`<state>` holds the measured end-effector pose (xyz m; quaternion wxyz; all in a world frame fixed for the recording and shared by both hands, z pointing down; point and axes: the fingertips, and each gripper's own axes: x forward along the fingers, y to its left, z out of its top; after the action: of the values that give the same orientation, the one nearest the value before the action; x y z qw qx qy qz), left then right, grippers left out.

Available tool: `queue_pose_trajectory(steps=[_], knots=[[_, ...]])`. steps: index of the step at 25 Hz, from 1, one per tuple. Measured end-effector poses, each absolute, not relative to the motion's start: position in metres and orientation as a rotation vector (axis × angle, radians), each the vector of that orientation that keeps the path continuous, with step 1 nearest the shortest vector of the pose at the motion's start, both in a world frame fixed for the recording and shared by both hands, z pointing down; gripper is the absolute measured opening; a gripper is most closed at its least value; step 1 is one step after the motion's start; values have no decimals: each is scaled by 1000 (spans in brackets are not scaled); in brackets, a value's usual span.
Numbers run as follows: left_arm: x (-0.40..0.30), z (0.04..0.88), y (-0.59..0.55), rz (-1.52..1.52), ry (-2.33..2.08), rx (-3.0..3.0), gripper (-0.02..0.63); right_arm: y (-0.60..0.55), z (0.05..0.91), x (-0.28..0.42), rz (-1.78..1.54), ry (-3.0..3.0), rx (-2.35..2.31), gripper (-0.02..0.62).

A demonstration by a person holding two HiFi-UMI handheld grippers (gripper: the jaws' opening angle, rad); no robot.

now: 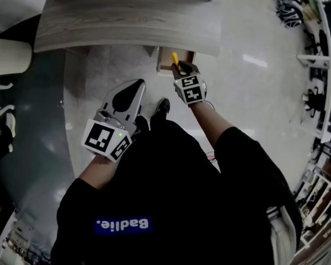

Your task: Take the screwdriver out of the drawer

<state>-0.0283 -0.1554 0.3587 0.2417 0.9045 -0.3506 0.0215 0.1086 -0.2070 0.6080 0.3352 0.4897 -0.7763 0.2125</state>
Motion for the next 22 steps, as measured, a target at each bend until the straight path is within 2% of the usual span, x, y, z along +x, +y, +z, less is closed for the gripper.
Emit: queue_pose_trajectory(steps=[22], knots=[[23,323,-145,60,-700,2600,-3,-172,408,103,549,-2357,1457,97]])
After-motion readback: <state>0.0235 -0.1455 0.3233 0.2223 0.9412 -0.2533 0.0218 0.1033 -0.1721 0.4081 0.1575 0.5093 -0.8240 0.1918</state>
